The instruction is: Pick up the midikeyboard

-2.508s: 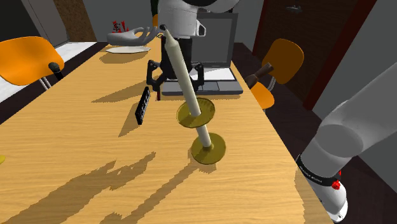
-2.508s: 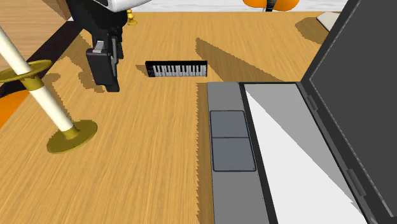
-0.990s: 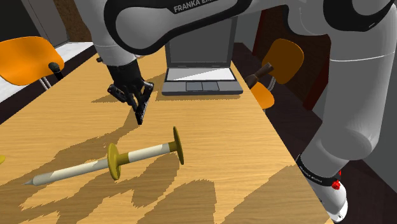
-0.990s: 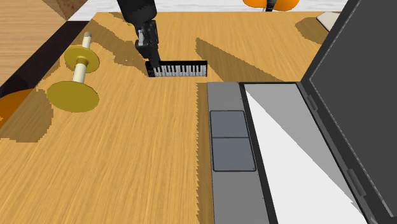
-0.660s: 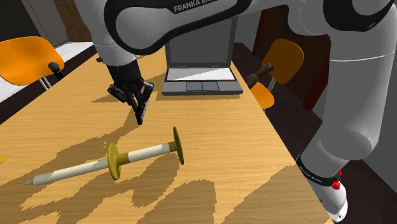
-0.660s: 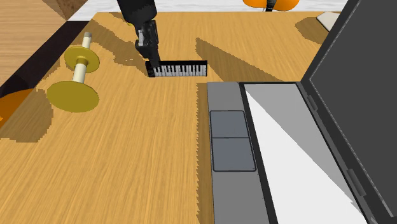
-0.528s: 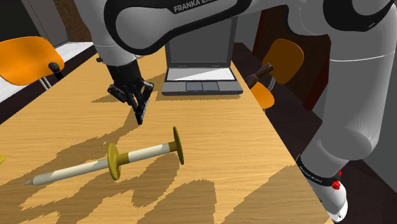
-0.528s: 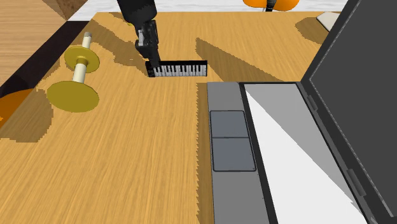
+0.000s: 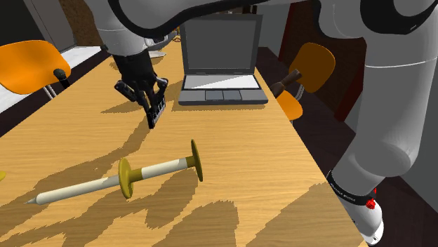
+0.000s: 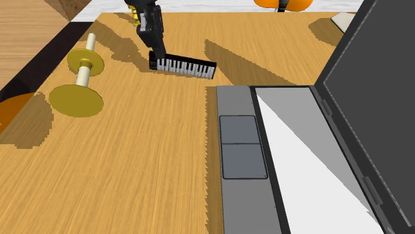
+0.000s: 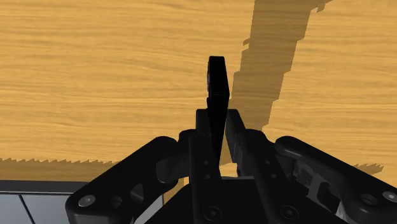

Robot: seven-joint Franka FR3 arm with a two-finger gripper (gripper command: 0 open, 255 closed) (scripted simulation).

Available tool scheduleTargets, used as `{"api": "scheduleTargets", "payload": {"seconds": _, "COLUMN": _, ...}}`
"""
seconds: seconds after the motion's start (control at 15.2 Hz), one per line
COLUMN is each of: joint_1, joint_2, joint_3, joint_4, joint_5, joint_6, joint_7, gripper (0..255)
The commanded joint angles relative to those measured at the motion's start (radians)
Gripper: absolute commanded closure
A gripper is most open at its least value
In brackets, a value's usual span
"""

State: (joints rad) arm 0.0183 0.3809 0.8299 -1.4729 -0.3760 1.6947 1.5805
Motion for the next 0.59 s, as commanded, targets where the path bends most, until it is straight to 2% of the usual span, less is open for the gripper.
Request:
{"api": "scheduleTargets", "payload": {"seconds": 0.0, "joint_1": 0.012, "joint_2": 0.007, "joint_3": 0.000, "joint_4": 0.037, "joint_5": -0.003, "joint_6": -0.031, "joint_7": -0.001, "gripper": 255}}
{"api": "scheduleTargets", "payload": {"seconds": 0.4, "joint_1": 0.037, "joint_2": 0.017, "joint_3": 0.000, "joint_4": 0.134, "joint_5": -0.008, "joint_6": -0.116, "joint_7": -0.011, "gripper": 255}}
{"api": "scheduleTargets", "payload": {"seconds": 0.53, "joint_1": 0.037, "joint_2": 0.017, "joint_3": 0.000, "joint_4": 0.136, "joint_5": -0.008, "joint_6": -0.119, "joint_7": -0.011, "gripper": 255}}
